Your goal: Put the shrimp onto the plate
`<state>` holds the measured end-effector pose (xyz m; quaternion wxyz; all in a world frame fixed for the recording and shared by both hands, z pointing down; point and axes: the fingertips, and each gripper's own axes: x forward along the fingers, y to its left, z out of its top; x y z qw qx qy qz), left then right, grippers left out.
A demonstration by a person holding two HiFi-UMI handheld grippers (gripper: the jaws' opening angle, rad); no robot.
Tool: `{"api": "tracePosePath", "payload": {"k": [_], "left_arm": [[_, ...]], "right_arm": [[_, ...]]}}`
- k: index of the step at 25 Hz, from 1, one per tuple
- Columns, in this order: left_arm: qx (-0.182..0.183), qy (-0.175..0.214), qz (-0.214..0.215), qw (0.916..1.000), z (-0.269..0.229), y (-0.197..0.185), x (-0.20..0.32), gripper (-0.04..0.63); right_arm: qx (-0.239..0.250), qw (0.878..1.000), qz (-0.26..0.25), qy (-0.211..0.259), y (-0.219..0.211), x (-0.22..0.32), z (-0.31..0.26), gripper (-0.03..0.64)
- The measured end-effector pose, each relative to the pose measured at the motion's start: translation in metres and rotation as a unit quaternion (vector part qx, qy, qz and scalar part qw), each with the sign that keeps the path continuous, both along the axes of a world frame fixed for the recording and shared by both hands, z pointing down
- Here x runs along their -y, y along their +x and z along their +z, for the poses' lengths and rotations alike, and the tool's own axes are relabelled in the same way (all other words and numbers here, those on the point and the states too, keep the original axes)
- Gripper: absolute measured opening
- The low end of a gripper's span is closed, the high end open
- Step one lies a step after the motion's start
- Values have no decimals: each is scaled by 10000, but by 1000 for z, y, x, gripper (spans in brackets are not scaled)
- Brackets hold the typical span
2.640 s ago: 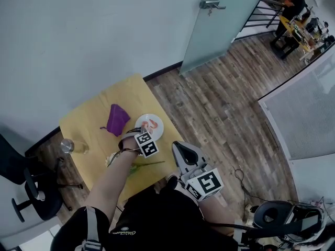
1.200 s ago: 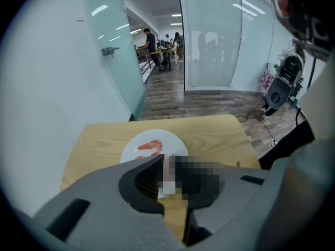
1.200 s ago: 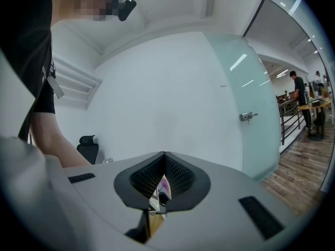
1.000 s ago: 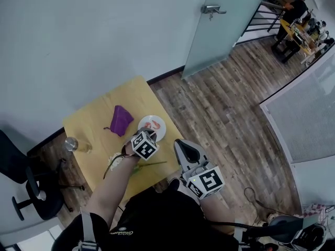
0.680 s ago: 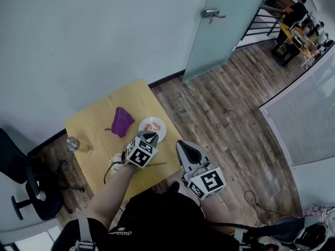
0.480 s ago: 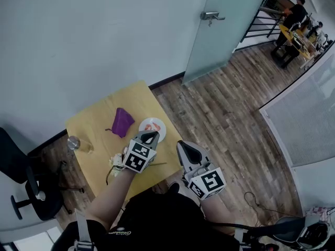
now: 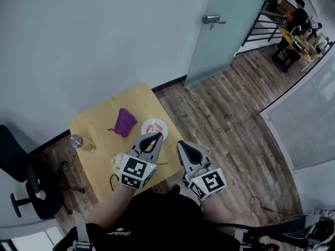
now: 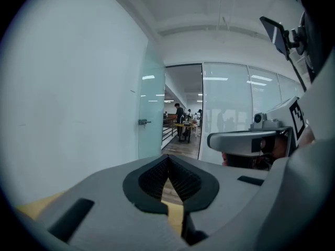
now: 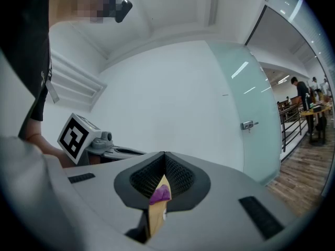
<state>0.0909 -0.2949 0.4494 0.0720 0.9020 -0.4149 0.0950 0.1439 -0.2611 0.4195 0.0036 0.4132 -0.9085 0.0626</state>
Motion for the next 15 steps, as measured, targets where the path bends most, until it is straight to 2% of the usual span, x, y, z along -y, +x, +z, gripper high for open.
{"api": "tracePosePath", "payload": {"k": [3,7,15], "left_arm": [[-164,262,-24,9995,-16,0,-7,3],[-94,560,-92,9983,-27,-3,-9,3],[-133,588,-97,9981,-29,-4,-10,3]], "right_arm": [[10,10000,-20,36,-1,-2,-2,2],[16,10000,-49,65,-1,-3,-4,2],[33,9999,-56,95,-1,-2,-6,2]]}}
